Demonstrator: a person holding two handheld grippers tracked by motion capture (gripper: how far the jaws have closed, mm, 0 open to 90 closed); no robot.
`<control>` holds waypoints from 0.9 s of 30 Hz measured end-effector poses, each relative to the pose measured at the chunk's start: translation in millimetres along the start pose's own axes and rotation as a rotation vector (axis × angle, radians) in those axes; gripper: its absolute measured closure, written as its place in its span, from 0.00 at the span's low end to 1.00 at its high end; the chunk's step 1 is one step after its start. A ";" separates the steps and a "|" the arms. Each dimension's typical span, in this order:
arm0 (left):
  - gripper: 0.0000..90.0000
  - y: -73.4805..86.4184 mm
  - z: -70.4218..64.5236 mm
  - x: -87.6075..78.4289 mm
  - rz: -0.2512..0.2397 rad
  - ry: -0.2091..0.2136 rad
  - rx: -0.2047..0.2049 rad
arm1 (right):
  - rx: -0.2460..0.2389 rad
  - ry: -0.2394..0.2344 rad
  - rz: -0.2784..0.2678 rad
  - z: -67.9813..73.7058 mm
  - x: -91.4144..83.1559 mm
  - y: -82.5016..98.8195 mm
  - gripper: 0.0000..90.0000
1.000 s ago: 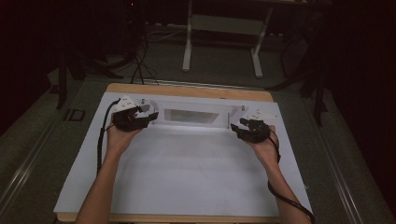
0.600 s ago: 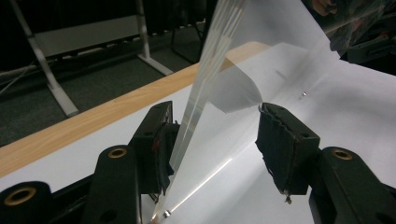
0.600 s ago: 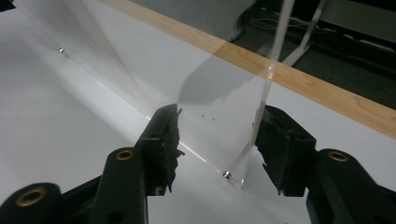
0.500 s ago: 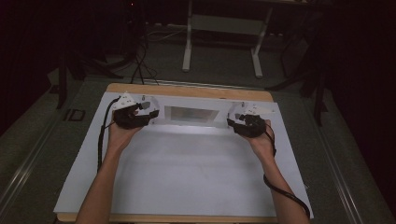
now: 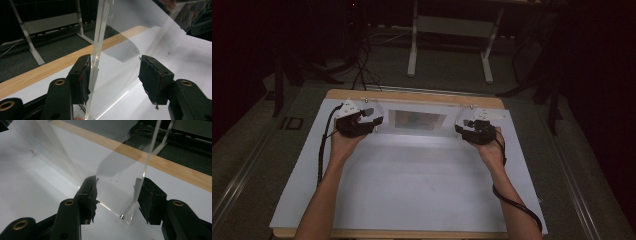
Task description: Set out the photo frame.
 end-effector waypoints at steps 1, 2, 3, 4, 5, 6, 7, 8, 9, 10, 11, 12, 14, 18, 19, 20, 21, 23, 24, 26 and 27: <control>0.48 0.5 0.6 0.9 -0.001 -0.003 0.003 | 0.001 0.002 -0.002 -0.2 0.5 -0.2 0.57; 0.48 0.9 1.2 1.9 -0.002 -0.009 0.002 | -0.001 0.005 -0.002 -0.4 1.5 -0.2 0.58; 0.48 1.6 1.7 2.9 -0.001 -0.015 0.003 | -0.003 0.014 0.004 -0.4 3.3 0.4 0.57; 0.48 1.6 1.7 2.9 -0.001 -0.015 0.003 | -0.003 0.014 0.004 -0.4 3.3 0.4 0.57; 0.48 2.4 2.7 5.0 -0.001 -0.031 0.007 | -0.015 0.028 0.007 -0.4 7.0 1.4 0.57; 0.48 2.7 3.3 6.1 -0.003 -0.040 0.005 | -0.015 0.034 0.003 -0.5 7.6 1.3 0.57; 0.48 2.8 4.0 7.0 -0.005 -0.045 -0.003 | -0.011 0.039 -0.003 -0.8 8.3 1.3 0.57; 0.49 2.6 4.6 7.8 -0.011 -0.049 -0.014 | -0.007 0.043 -0.010 -1.3 9.2 1.3 0.57; 0.49 2.4 5.2 8.8 -0.016 -0.053 -0.027 | -0.005 0.044 -0.015 -1.8 9.8 1.3 0.57; 0.49 2.4 5.2 8.8 -0.016 -0.053 -0.027 | -0.005 0.044 -0.015 -1.8 9.8 1.3 0.57; 0.49 2.1 6.0 11.2 -0.024 -0.064 -0.045 | 0.006 0.045 -0.023 -3.1 11.5 1.4 0.57; 0.49 1.9 6.2 12.4 -0.027 -0.073 -0.050 | 0.008 0.046 -0.025 -3.3 11.9 1.2 0.57; 0.49 1.4 6.9 14.3 -0.028 -0.084 -0.049 | 0.010 0.056 -0.028 -3.8 13.3 0.6 0.57; 0.48 0.3 6.0 17.0 -0.008 -0.114 -0.026 | -0.001 0.080 -0.032 -3.7 15.7 -0.2 0.57; 0.47 -1.4 5.3 19.7 0.019 -0.139 0.001 | -0.003 0.087 -0.035 -3.5 16.2 -0.2 0.57; 0.47 -2.3 5.2 20.8 0.030 -0.147 0.008 | -0.001 0.093 -0.036 -3.2 16.9 -0.2 0.57; 0.46 -3.0 5.7 21.5 0.036 -0.148 0.008 | 0.002 0.096 -0.038 -3.3 17.4 -0.4 0.56; 0.47 -4.0 6.7 22.5 0.042 -0.150 0.003 | 0.010 0.101 -0.038 -3.9 18.4 -1.1 0.56; 0.47 -4.0 6.7 22.5 0.042 -0.150 0.003 | 0.010 0.101 -0.038 -3.9 18.4 -1.1 0.56; 0.47 -4.3 7.5 23.4 0.040 -0.151 0.003 | 0.013 0.102 -0.035 -4.7 19.2 -1.8 0.56; 0.47 -4.3 7.5 23.4 0.041 -0.152 0.006 | 0.015 0.102 -0.033 -4.7 19.3 -1.9 0.56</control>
Point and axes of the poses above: each handheld gripper's, and its own axes: x roughly forward along the jaws, y roughly out of its underside, z roughly to its left, the point moved 5 cm from there along x, roughly forward along the jaws, and after that the axes turned 3 degrees about -x, right-handed, at the moved point
